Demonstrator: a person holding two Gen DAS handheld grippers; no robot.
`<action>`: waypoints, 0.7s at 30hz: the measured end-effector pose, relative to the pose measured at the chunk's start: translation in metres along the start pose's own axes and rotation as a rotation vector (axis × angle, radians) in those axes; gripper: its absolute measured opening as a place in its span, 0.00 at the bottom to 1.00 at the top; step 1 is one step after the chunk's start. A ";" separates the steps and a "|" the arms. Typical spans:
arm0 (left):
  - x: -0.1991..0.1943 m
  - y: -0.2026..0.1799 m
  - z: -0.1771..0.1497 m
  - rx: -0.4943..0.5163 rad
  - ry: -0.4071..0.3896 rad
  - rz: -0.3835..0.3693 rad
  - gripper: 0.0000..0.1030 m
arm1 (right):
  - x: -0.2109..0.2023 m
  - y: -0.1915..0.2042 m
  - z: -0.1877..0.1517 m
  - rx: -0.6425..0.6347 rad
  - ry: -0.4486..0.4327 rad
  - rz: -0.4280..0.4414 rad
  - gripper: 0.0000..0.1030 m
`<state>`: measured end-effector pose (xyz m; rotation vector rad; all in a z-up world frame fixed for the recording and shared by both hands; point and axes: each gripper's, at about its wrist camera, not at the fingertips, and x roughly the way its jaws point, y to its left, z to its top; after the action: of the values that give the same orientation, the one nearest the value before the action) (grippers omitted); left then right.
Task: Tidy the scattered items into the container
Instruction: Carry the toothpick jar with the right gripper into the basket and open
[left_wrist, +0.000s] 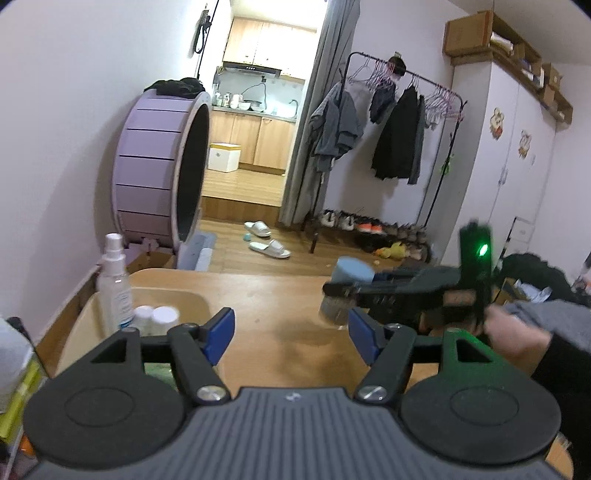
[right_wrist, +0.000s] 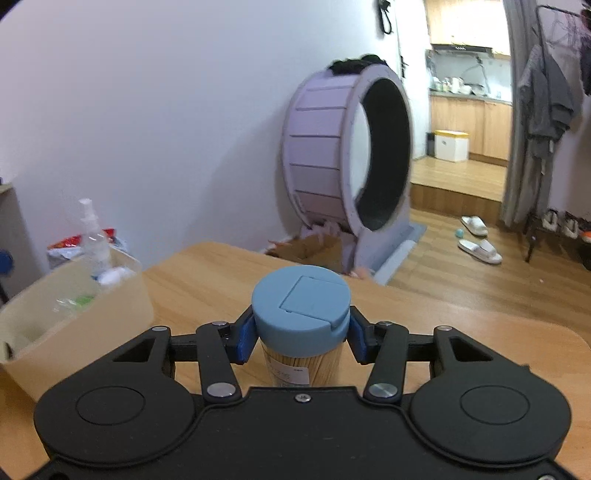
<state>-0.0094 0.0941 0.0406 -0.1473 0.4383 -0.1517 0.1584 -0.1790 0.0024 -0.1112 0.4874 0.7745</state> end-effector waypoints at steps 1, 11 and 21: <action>-0.005 0.002 -0.001 -0.003 0.000 0.011 0.65 | -0.003 0.007 0.003 -0.012 -0.007 0.015 0.47; -0.062 0.033 -0.015 -0.095 -0.016 0.113 0.65 | -0.009 0.091 0.030 -0.092 -0.034 0.215 0.47; -0.098 0.051 -0.024 -0.123 -0.021 0.162 0.65 | 0.025 0.158 0.030 -0.121 0.041 0.416 0.47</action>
<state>-0.1019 0.1586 0.0509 -0.2329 0.4374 0.0359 0.0752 -0.0423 0.0300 -0.1405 0.5098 1.2113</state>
